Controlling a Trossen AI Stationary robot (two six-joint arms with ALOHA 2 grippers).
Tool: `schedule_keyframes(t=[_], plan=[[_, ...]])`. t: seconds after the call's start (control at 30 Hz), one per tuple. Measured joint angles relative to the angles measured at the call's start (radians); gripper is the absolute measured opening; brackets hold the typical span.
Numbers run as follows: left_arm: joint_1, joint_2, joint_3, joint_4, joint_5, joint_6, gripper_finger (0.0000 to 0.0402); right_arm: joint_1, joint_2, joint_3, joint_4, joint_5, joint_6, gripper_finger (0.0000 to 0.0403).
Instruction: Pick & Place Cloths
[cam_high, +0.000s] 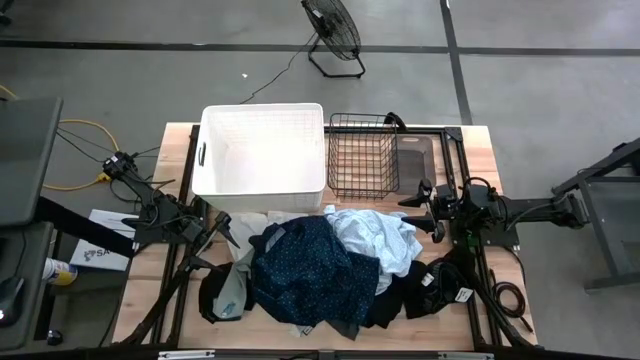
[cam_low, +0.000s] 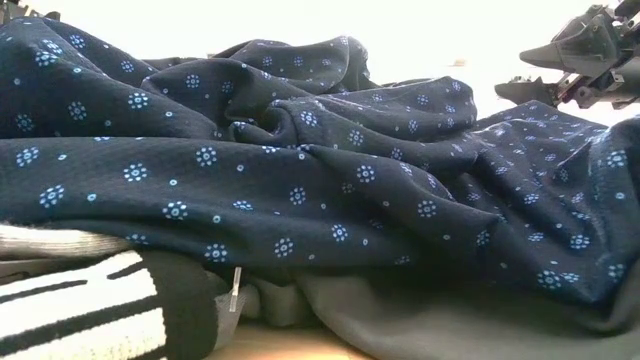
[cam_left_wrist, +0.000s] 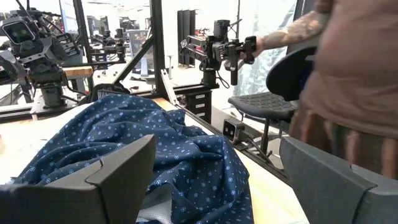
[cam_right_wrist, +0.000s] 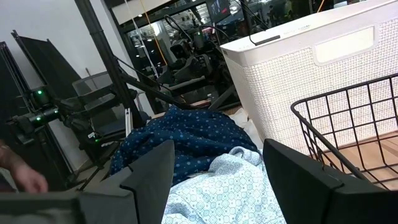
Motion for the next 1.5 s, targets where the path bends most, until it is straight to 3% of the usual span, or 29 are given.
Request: schedule_keyframes(t=[0.33, 0.5, 0.73, 1.4, 1.5], plan=[[0.000, 0.000, 0.000, 0.004, -0.007, -0.001, 0.0338, 0.000, 0.000, 0.000, 0.000, 0.000, 0.000, 0.0238], [0.000, 0.000, 0.012, 0.029, -0.166, 0.037, 0.0338, 0.000, 0.000, 0.000, 0.000, 0.000, 0.000, 0.0238], [0.000, 0.000, 0.029, 0.032, -0.280, 0.069, 0.0338, 0.000, 0.000, 0.000, 0.000, 0.000, 0.000, 0.0238], [0.000, 0.000, 0.034, 0.038, -0.257, -0.210, 0.0338, 0.000, 0.000, 0.000, 0.000, 0.000, 0.000, 0.0238], [0.000, 0.000, 0.035, 0.077, -0.204, -0.210, 0.0338, 0.000, 0.000, 0.000, 0.000, 0.000, 0.000, 0.0238]])
